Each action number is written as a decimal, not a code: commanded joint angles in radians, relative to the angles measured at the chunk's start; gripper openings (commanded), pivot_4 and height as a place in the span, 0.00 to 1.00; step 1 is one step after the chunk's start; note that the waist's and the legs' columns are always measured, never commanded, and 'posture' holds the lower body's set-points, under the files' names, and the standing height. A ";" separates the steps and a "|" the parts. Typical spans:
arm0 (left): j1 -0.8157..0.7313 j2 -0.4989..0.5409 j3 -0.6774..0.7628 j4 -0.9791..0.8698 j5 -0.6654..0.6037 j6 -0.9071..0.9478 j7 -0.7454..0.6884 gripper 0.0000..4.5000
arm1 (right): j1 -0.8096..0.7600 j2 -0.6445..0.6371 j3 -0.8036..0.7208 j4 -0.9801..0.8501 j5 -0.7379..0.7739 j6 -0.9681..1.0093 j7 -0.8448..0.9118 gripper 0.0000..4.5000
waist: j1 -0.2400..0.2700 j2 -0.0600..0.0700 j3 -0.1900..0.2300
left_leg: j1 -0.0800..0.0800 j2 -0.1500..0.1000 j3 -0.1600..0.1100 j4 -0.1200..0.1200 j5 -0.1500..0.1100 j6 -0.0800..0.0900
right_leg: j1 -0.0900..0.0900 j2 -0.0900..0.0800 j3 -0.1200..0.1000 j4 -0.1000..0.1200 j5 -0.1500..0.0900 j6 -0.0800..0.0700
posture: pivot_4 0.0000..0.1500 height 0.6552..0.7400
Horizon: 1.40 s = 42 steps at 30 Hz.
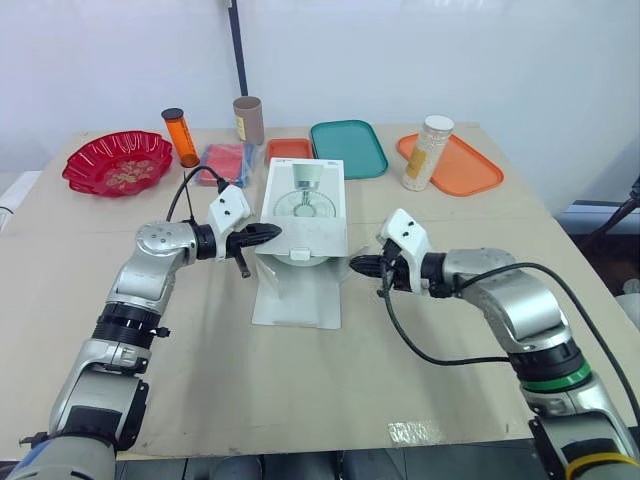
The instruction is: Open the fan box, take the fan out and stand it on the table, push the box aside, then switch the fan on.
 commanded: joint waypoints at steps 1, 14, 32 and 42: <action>0.014 0.007 -0.007 0.000 0.009 0.009 -0.003 0.00 | -0.041 0.039 -0.101 -0.058 0.109 0.017 0.012 0.01 | 0.000 0.000 0.000 | 0.000 0.000 0.000 0.000 0.000 0.000 | 0.000 0.000 0.000 0.000 0.000 0.000 | 1.00 1.00; 0.006 0.019 -0.001 -0.027 0.005 0.021 -0.006 0.00 | -0.156 0.149 -0.001 0.174 -0.046 -0.061 -0.126 0.01 | -0.002 0.000 0.000 | 0.000 0.000 0.000 0.000 0.000 0.000 | 0.000 0.000 0.000 0.000 0.000 0.000 | 1.00 1.00; 0.084 0.138 -0.030 -0.349 -0.076 0.135 -0.161 0.00 | -0.150 0.178 0.036 0.214 -0.103 -0.095 -0.127 0.01 | -0.004 0.000 0.000 | 0.000 0.000 0.000 0.000 0.000 0.000 | -0.001 0.000 0.000 0.000 0.000 0.000 | 1.00 1.00; 0.083 0.166 -0.129 -0.316 0.071 0.025 -0.144 0.00 | -0.141 0.196 0.042 0.214 -0.111 -0.110 -0.124 0.01 | -0.003 0.000 0.000 | 0.000 0.000 0.000 -0.001 0.000 0.000 | -0.001 0.000 0.000 0.000 0.000 0.000 | 1.00 1.00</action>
